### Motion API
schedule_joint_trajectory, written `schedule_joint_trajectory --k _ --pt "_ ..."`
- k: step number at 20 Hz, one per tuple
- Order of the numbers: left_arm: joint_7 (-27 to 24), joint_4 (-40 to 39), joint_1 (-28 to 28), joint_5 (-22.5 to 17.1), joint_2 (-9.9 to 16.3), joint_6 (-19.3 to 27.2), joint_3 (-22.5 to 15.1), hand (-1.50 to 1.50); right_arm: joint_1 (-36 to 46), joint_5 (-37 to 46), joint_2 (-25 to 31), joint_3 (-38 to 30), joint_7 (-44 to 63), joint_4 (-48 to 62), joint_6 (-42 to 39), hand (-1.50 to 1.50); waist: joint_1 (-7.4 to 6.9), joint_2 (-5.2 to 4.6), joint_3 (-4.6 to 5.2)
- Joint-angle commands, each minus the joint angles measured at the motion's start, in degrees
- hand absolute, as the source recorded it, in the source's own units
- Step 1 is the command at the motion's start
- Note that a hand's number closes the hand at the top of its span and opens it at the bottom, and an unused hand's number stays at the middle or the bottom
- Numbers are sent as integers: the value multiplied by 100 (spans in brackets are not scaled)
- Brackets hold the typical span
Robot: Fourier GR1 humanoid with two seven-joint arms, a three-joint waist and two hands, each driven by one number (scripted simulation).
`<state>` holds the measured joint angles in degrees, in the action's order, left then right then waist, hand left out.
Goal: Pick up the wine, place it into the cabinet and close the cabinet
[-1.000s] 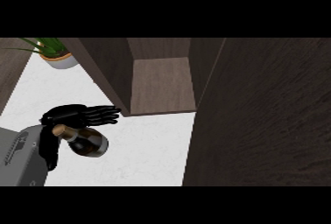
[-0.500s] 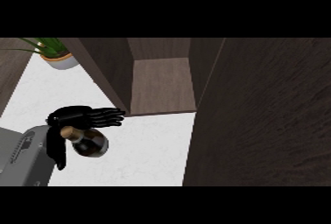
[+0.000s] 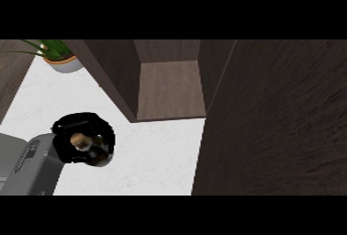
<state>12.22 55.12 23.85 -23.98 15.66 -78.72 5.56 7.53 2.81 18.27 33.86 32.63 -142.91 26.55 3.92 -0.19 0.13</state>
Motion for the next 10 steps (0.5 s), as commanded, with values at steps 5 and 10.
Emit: schedule_joint_trajectory --k 5,10 --pt "-714 73 -216 156 -167 -685 95 150 -135 112 203 -28 226 -708 47 -150 -38 -32 41" --pt "-821 688 -993 264 -238 2067 2087 150 -253 125 181 -210 -70 -255 246 -150 -660 132 15"
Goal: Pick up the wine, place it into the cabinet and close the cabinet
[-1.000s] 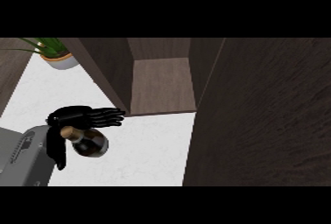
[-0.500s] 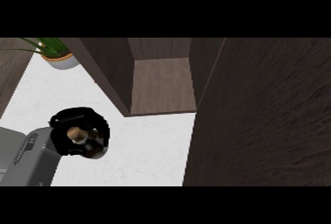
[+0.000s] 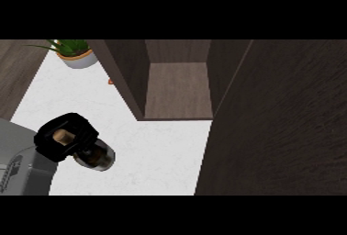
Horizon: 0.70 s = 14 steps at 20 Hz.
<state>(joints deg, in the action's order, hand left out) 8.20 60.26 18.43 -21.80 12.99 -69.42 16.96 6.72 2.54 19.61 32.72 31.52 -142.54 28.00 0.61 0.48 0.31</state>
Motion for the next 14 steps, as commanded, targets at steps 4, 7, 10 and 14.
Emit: schedule_joint_trajectory --k 4,7,10,14 --pt "-1126 890 -1037 633 -363 2330 1560 150 -264 151 135 -162 -51 -268 135 -150 -318 58 -21" --pt "-2072 1547 -1511 1508 -1117 2915 1345 150 -370 153 265 -35 -37 -514 66 -150 -76 19 -24" --pt "-2818 1435 -1858 1920 -1272 3388 585 150 -505 258 324 184 242 -1045 160 -150 95 5 -16" --pt "-3247 1367 -2042 1699 -1280 4021 -364 150 -370 365 287 239 228 -887 263 -150 93 -3 -13"
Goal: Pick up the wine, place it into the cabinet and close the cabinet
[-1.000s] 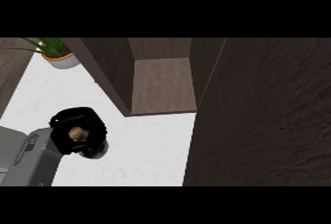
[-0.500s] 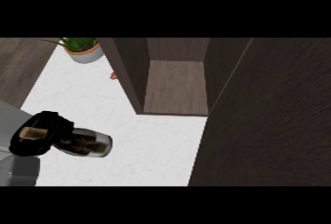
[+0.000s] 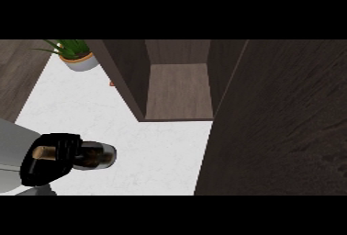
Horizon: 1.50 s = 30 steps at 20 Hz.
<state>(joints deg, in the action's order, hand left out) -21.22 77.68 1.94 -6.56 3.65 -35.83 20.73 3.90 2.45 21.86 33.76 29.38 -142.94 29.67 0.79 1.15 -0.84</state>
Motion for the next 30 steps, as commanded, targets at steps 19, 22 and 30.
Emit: schedule_joint_trajectory --k 19,22,30 --pt "345 1338 -741 37 -346 3369 -3422 150 -949 -54 785 -77 -37 -1509 74 -150 80 -70 83" --pt "329 817 -49 -217 -352 4126 -3713 150 -790 83 599 55 -250 -1063 132 -150 59 -102 89" --pt "288 255 738 47 -363 5101 -3917 150 -1062 -149 896 -208 -253 -1365 -49 -150 49 -106 87"
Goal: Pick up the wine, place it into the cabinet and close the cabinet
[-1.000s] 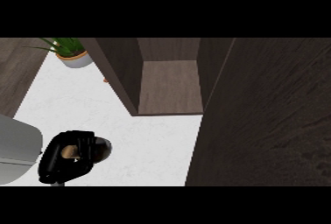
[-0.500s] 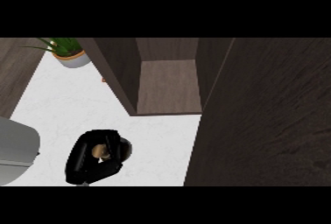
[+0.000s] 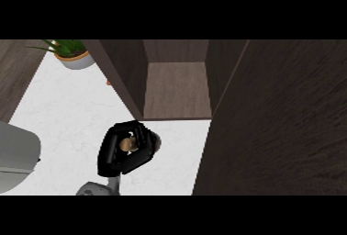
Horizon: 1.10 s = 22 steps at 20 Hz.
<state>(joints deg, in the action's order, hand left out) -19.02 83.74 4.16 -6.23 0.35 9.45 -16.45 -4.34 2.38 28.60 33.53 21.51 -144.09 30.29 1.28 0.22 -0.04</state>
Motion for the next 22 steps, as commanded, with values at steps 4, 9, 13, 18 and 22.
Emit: schedule_joint_trajectory --k 4,9,13,18,22 --pt "-104 -898 827 109 -34 486 -72 150 -282 185 42 150 606 -1298 78 -150 12 -4 12" --pt "294 -1373 1744 -53 -33 601 72 150 -202 280 13 218 526 -1135 48 -150 4 -8 10" --pt "74 -2268 2326 -247 -34 595 444 150 -715 -1 235 54 158 -1332 -55 -150 120 -16 6" --pt "-69 -2808 2769 -593 -34 679 222 150 -673 -101 134 198 -31 -1189 -193 -150 110 -25 9" --pt "-599 -3392 2956 -982 -34 829 -88 150 -715 -162 116 68 -36 -1149 -136 -150 140 -40 11"
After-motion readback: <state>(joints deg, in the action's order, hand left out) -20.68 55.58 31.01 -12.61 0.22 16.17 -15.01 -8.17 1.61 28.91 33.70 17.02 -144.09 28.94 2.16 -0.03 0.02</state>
